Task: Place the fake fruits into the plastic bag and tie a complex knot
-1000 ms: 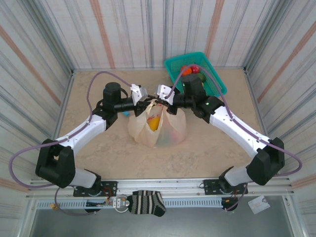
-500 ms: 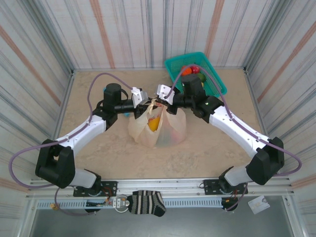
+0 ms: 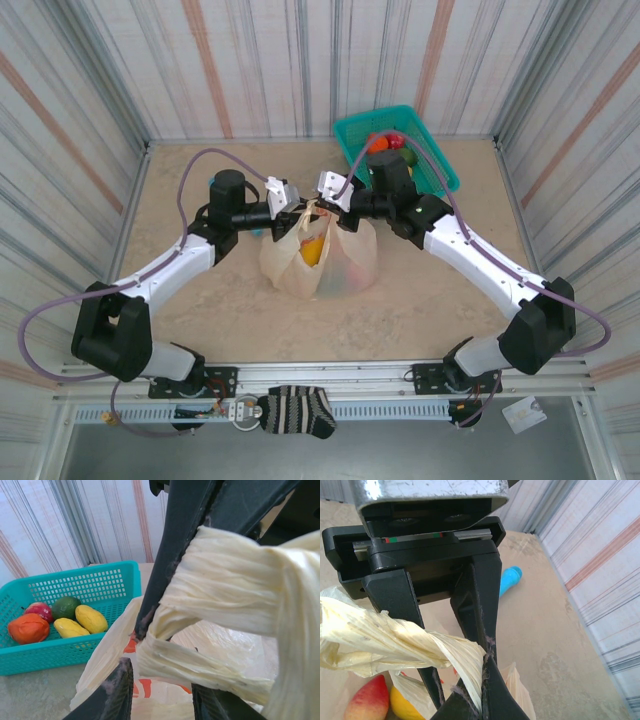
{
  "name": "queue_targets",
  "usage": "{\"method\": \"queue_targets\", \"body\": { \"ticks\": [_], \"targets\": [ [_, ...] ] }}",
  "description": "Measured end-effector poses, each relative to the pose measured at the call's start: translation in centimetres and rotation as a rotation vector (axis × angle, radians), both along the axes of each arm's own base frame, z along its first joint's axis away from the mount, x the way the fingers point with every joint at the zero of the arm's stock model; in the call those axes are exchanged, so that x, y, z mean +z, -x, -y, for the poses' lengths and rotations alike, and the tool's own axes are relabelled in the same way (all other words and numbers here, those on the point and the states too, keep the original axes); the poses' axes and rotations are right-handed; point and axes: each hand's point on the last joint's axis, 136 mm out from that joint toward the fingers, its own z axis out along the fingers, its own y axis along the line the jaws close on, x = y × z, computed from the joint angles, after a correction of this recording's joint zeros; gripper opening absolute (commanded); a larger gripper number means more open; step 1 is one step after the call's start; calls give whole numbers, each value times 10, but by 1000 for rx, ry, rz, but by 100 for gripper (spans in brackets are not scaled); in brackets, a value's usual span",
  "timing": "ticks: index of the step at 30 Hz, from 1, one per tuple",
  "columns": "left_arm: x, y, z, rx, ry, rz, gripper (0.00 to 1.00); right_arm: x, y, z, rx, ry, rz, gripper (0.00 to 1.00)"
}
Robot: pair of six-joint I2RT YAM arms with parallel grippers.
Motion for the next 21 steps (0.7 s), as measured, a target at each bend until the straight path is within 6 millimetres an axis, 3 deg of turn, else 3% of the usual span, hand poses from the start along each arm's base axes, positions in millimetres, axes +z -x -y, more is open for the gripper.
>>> {"method": "queue_targets", "body": {
  "ticks": [16,21],
  "targets": [
    [7,-2,0,11,31,-10,32,-4,2,-2,6,8,-10,0],
    [8,0,0,4,36,-17,7,-7,1,-3,5,13,-15,0]
  ]
}}
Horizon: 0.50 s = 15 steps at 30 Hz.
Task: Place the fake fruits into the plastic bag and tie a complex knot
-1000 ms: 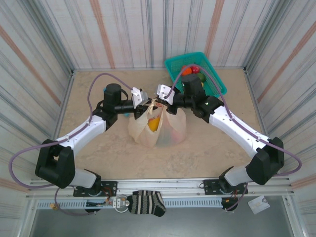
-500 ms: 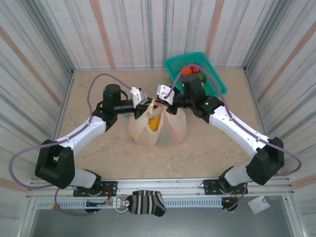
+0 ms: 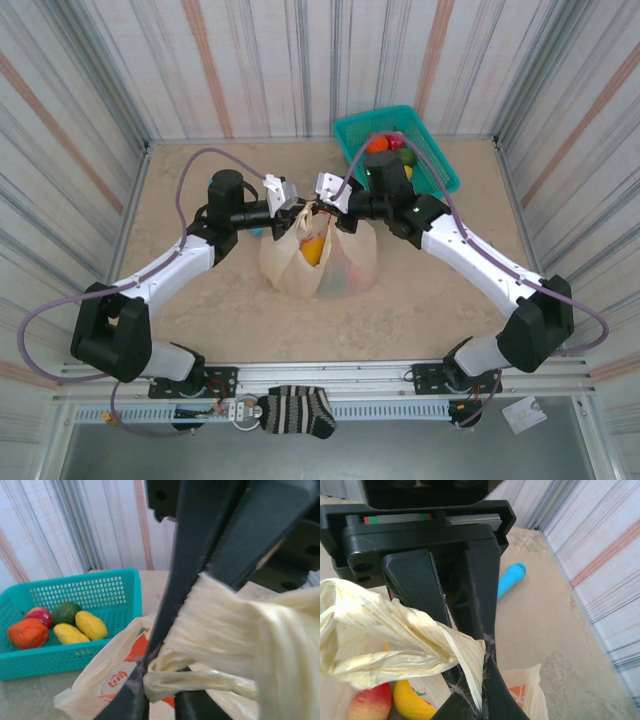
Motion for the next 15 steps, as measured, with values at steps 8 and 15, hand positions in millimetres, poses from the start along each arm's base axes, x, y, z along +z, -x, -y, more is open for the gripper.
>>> {"method": "queue_targets", "body": {
  "ticks": [8,15],
  "targets": [
    [-2,1,-1,-6,-2,-8,0,0,-1,1,-7,3,1,0],
    [-3,2,-1,-13,-3,-14,0,1,-3,2,-23,3,-6,26]
  ]
}}
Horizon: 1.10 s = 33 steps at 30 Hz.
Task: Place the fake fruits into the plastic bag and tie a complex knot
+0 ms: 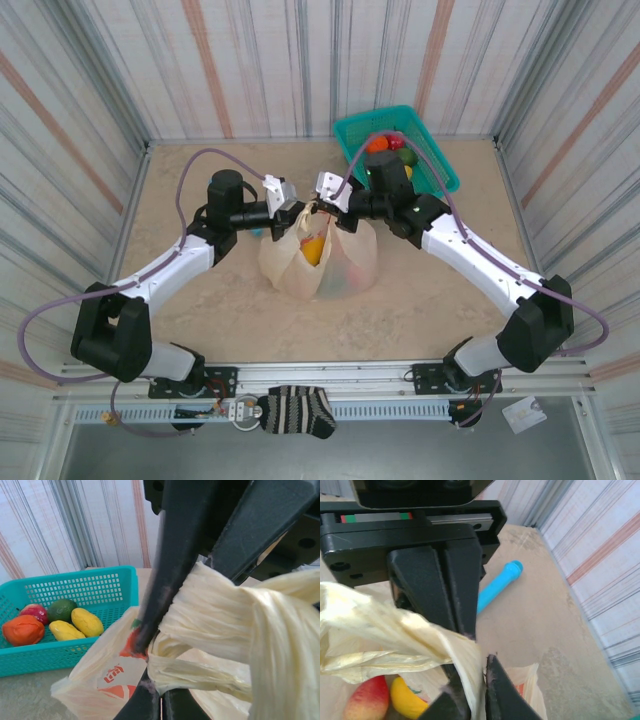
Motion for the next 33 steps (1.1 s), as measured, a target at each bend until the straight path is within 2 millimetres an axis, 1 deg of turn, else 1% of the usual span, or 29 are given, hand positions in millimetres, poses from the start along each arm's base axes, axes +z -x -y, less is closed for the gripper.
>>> {"method": "queue_targets", "body": {
  "ticks": [5,8,10,13,15,17,20,24,28,33],
  "targets": [
    [0,0,0,-1,2,2,0,4,-2,6,-36,-3,8,34],
    [1,0,0,-1,4,7,0,6,7,15,-59,-12,13,38],
    [1,0,0,-1,5,9,0,11,13,23,-73,-22,27,39],
    [2,0,0,-1,6,12,0,21,22,33,-97,-51,61,36],
    [2,0,0,-1,6,12,0,26,29,39,-112,-75,89,30],
    [2,0,0,-2,6,12,0,26,41,41,-109,-92,109,25],
    [2,0,0,-3,7,11,0,23,61,35,-69,-110,126,25],
    [2,2,1,-13,9,10,0,9,78,17,-10,-104,117,30],
    [2,2,1,-16,10,10,0,0,80,4,9,-101,95,37],
    [2,2,1,-16,10,10,0,-11,74,-6,6,-90,88,39]
  ]
}}
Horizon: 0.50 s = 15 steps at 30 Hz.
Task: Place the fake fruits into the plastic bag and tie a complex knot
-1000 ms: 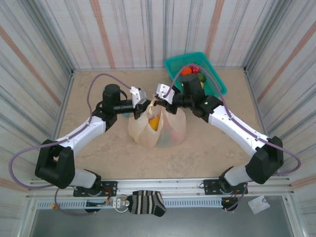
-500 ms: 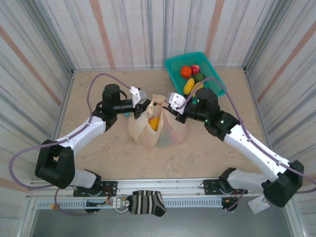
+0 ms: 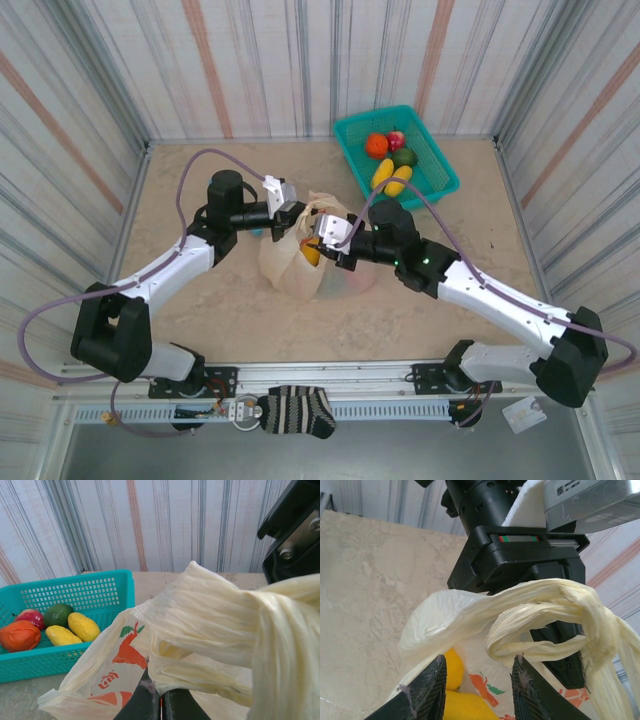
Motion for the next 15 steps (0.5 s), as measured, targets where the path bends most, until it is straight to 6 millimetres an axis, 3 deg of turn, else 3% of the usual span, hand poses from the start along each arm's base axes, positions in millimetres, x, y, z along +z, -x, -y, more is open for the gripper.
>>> {"method": "queue_targets", "body": {
  "ticks": [7,15],
  "targets": [
    [-2,0,0,0,-2,-4,0,-6,-12,-9,-18,5,4,39],
    [-3,1,0,0,-3,-6,0,3,-22,-16,-36,-22,24,37]
  ]
}}
